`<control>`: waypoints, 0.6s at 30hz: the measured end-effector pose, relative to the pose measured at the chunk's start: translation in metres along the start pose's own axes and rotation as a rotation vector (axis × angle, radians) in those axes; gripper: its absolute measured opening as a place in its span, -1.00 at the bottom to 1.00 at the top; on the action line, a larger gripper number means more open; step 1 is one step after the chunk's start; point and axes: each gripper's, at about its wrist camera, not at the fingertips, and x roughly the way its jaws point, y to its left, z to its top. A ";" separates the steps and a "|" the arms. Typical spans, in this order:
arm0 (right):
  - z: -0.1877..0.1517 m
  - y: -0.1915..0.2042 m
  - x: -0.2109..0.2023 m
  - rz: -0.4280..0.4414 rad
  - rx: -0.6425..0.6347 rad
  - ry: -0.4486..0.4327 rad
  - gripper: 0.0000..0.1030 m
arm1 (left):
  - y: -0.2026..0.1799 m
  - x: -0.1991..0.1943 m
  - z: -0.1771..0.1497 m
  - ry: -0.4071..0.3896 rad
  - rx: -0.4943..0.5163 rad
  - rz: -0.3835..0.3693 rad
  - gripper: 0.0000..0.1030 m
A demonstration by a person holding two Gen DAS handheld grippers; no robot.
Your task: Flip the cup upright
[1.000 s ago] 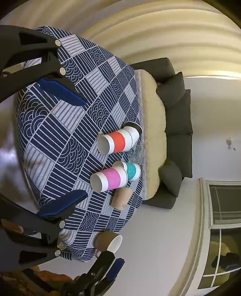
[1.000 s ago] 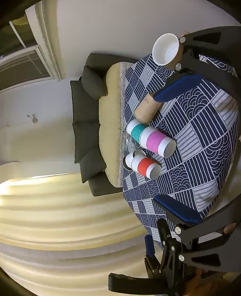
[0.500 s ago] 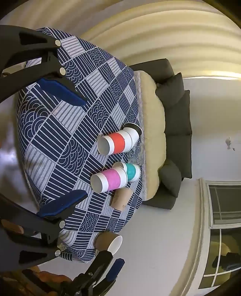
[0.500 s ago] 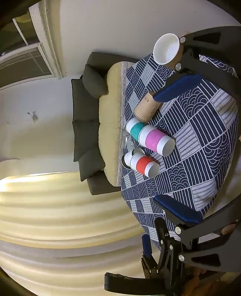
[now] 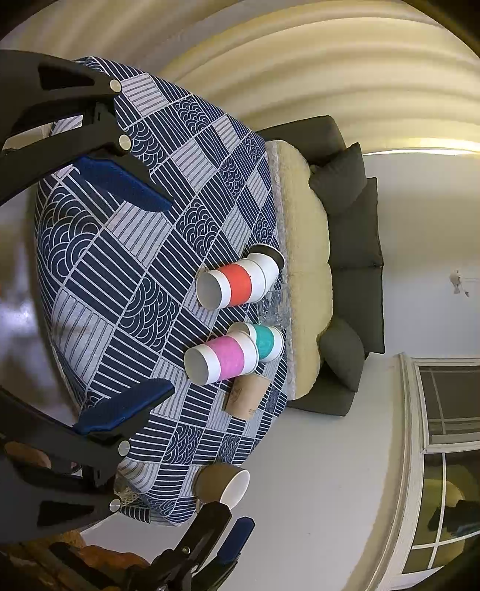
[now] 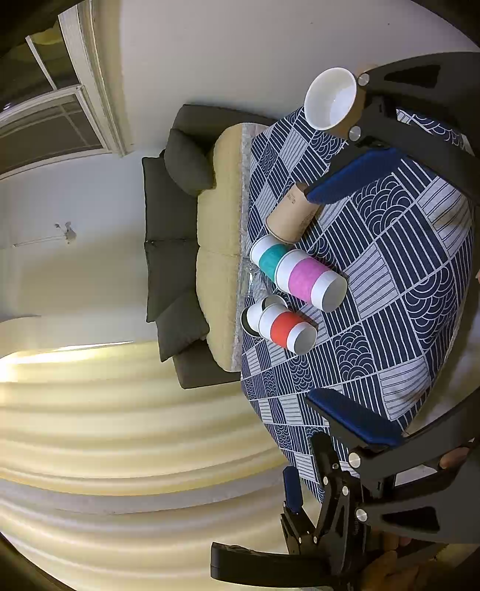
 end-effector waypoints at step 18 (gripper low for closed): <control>-0.002 0.001 0.000 -0.002 -0.004 0.003 0.91 | -0.001 0.000 0.000 0.002 0.011 -0.001 0.74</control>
